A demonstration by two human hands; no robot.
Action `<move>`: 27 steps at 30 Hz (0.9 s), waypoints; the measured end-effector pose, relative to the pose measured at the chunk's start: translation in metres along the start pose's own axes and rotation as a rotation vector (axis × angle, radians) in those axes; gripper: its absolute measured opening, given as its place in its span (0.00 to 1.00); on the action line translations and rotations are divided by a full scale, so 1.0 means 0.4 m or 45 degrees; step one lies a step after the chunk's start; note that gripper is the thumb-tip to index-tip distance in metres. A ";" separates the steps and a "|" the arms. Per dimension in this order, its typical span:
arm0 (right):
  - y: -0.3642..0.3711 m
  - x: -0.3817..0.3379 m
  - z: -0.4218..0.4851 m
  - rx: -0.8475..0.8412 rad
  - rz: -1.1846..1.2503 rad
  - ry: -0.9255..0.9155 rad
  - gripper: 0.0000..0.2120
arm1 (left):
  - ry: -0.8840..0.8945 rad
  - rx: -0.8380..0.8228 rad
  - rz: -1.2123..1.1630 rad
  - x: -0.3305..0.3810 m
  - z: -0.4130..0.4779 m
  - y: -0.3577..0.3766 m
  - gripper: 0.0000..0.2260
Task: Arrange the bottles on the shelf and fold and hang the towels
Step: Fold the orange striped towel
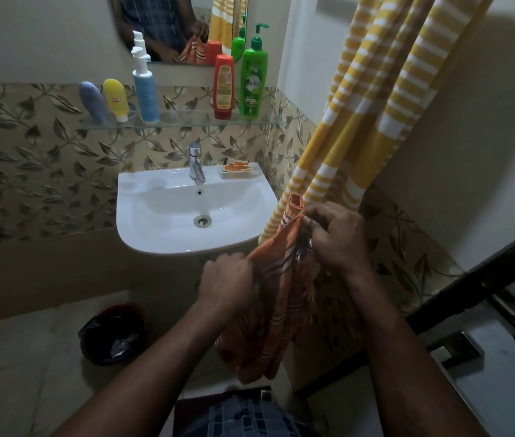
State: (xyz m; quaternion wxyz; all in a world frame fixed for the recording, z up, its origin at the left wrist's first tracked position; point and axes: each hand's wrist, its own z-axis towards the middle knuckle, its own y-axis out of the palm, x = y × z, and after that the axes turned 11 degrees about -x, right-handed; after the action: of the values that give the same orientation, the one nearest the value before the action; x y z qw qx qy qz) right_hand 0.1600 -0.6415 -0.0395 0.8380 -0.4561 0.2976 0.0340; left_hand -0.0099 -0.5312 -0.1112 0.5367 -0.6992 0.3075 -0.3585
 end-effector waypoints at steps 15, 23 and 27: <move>-0.007 -0.015 0.005 -0.133 0.054 -0.170 0.08 | 0.288 0.228 -1.286 0.026 0.032 -0.077 0.08; -0.007 -0.005 0.004 -0.137 0.036 -0.179 0.09 | 0.352 0.260 -1.478 -0.017 0.036 -0.067 0.06; -0.012 -0.003 0.003 -0.124 0.050 -0.182 0.09 | 0.373 0.360 -1.444 -0.022 0.035 -0.055 0.04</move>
State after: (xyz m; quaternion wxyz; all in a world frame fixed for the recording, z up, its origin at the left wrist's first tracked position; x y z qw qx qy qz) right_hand 0.1611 -0.6431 -0.0350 0.8330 -0.4869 0.2441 0.0974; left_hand -0.0022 -0.5112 -0.0935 0.3015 -0.6194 -0.0932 -0.7189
